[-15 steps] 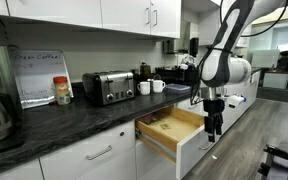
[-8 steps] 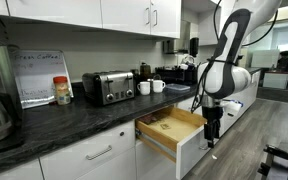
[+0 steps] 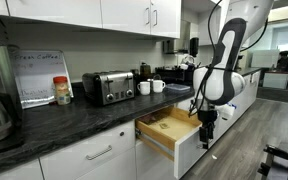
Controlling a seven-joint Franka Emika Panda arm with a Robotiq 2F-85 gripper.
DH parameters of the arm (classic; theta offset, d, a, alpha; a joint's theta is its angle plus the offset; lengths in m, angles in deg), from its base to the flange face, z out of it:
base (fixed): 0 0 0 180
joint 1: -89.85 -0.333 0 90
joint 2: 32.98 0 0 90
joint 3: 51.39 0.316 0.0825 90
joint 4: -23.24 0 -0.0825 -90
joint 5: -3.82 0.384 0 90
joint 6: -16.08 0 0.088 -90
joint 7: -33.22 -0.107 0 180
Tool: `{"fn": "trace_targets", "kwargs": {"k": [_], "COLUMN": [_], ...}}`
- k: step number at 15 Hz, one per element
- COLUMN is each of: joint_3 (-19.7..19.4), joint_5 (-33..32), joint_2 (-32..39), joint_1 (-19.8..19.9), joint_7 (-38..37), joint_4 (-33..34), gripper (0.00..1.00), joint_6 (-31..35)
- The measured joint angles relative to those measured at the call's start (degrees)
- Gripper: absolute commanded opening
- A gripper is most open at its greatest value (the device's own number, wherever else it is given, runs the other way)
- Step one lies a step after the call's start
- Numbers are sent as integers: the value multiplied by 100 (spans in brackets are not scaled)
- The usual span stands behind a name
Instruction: Close the drawer
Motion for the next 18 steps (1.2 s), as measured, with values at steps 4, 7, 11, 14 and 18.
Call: {"fn": "trace_targets", "kwargs": {"k": [4, 7, 11, 14, 18], "joint_3": [-46, -74, -82, -82, -82], "joint_5": [-250, -336, -345, -345, -345], "joint_2": [184, 315, 476, 575, 679], "joint_1": [-33, -69, -81, -85, -93], "joint_7": [-143, -200, -223, -229, -235], "joint_4": [164, 317, 527, 709, 951], "gripper": [100, 100, 100, 100, 100], "joint_6": [168, 239, 338, 365, 387]}}
